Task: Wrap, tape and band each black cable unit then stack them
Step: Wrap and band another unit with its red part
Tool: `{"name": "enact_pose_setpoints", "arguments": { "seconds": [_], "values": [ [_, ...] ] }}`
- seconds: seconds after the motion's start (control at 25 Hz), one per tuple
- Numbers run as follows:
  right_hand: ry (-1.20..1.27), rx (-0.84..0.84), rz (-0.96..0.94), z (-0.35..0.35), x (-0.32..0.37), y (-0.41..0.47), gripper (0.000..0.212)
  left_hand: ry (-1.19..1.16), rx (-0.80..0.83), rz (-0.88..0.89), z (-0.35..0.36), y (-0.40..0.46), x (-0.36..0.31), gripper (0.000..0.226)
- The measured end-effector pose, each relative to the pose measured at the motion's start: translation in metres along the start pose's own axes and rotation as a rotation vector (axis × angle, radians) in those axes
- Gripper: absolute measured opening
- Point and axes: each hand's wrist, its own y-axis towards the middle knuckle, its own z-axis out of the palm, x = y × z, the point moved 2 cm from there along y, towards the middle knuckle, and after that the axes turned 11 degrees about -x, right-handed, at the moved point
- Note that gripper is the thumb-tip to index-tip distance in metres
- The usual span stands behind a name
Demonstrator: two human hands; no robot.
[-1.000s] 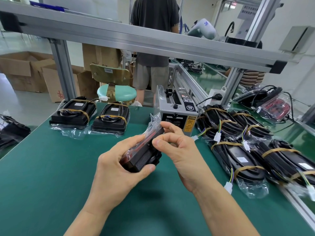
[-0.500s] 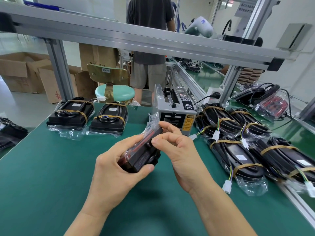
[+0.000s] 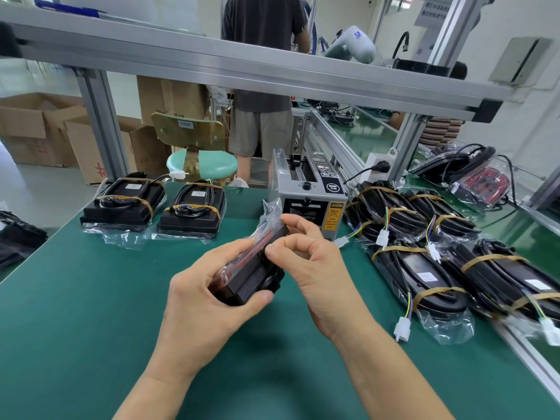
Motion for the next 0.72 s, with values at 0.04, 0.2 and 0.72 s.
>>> {"name": "enact_pose_setpoints", "arguments": {
  "seconds": [0.04, 0.2, 0.72],
  "values": [
    [-0.007, 0.000, 0.001, -0.0001, 0.0000, 0.0004, 0.020, 0.000, 0.002, 0.000, 0.0003, 0.0000, 0.0004, 0.064],
    [-0.045, -0.030, -0.028, 0.0023, 0.0002, 0.0011, 0.012, 0.009, 0.001, 0.005, -0.0003, 0.0009, 0.0021, 0.064],
    [-0.056, -0.093, -0.044, 0.0053, -0.0035, 0.0003, 0.003, 0.000, -0.006, 0.007, -0.0008, 0.0016, 0.0023, 0.064]
  ]
}}
